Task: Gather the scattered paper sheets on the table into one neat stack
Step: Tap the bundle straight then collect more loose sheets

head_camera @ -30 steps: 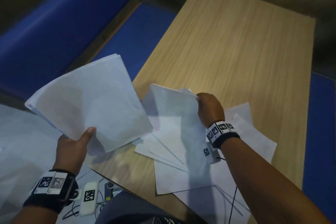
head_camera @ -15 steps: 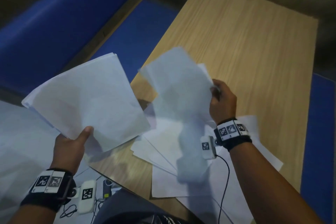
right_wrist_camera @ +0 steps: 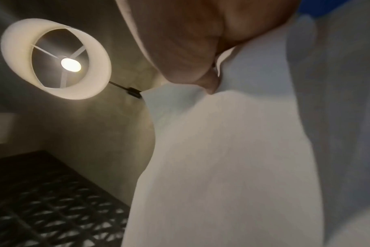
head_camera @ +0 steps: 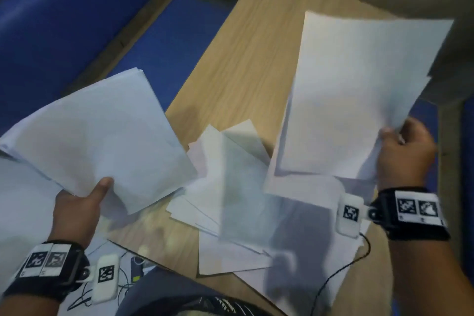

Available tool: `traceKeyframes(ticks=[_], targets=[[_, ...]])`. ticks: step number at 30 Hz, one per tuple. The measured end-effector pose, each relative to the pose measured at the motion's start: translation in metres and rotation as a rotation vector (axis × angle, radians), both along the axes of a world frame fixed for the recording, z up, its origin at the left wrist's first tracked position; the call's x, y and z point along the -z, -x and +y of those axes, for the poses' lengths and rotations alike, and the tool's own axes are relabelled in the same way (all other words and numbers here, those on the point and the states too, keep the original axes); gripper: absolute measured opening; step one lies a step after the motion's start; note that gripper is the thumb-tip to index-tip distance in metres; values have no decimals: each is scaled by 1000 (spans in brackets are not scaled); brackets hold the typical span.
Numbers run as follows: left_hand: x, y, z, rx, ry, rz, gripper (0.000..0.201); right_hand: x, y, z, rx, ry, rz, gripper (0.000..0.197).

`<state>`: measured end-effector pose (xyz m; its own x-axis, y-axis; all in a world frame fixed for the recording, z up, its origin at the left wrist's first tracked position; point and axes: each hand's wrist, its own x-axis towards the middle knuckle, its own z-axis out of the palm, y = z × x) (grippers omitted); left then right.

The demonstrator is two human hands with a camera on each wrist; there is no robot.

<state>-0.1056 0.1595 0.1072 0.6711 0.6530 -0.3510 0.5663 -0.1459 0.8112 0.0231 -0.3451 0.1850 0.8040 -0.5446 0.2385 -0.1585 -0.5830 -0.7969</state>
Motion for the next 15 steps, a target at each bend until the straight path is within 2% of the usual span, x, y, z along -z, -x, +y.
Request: traceKeyframes(ticks=[2, 6, 8, 11, 13, 15], targets=[[-3, 0, -6, 25, 0, -2, 28, 39, 46, -6, 87, 12, 239, 20], [2, -1, -10, 36, -1, 13, 45, 121, 138, -7, 294, -87, 702, 29], [4, -3, -12, 65, 0, -6, 40, 146, 167, -3, 352, -110, 871, 32], [4, -7, -16, 113, -4, -23, 44, 156, 182, 5, 440, -136, 1134, 60], [3, -10, -19, 135, -9, -40, 44, 153, 182, 11, 487, -134, 1195, 75], [1, -12, -23, 153, -20, -53, 39, 155, 183, 11, 530, -176, 1105, 82]])
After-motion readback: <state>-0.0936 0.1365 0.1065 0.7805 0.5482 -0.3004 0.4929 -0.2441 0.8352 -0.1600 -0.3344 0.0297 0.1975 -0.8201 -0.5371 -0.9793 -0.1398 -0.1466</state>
